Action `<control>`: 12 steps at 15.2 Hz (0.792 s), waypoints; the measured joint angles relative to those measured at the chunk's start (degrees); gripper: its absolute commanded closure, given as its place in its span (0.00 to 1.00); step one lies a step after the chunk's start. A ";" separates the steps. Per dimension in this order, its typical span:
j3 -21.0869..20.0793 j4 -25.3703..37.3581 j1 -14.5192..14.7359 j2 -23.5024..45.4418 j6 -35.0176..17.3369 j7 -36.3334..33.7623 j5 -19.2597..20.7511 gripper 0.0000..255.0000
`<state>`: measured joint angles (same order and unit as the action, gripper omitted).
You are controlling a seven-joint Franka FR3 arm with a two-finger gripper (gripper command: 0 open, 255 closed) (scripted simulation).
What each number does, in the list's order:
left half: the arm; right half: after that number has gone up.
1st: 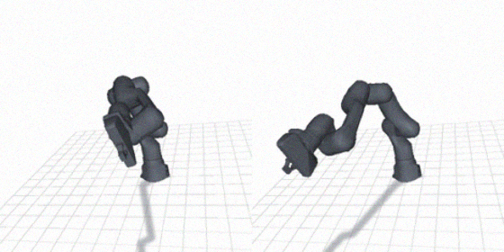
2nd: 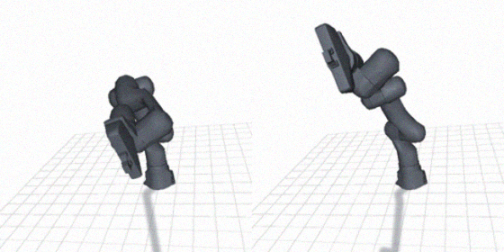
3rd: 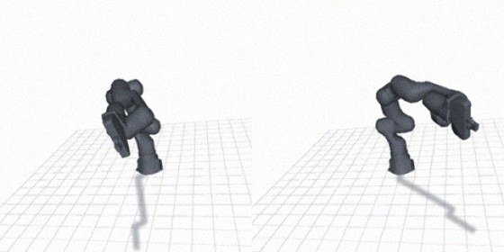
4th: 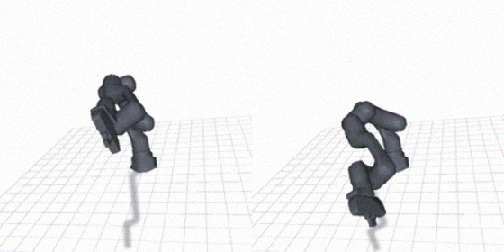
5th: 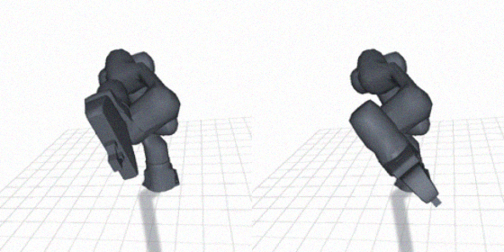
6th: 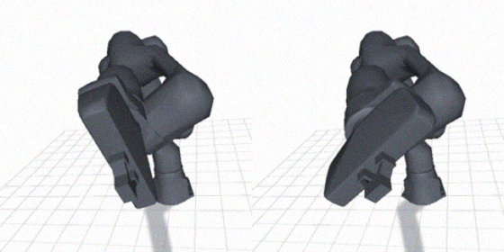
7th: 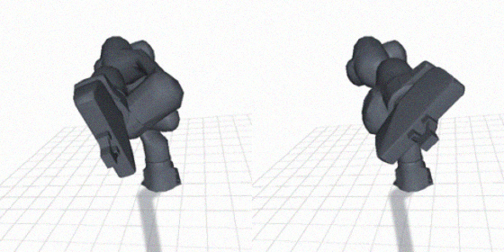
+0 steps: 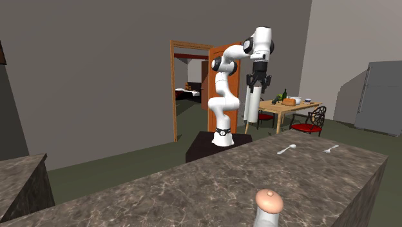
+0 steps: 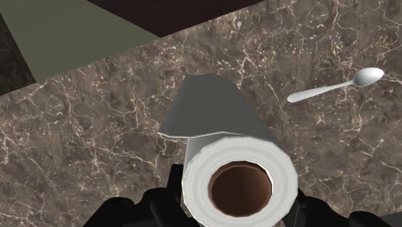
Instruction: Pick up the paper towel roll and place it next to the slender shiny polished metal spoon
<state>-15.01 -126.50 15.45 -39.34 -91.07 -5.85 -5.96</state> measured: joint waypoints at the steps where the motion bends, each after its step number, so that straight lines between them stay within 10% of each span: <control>1: -0.49 -0.24 0.47 -1.34 1.04 -0.78 -0.55 1.00; 12: -8.58 5.36 4.85 -9.03 13.03 -12.56 -7.80 1.00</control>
<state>-23.59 -121.14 20.30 -48.37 -78.05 -18.41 -13.76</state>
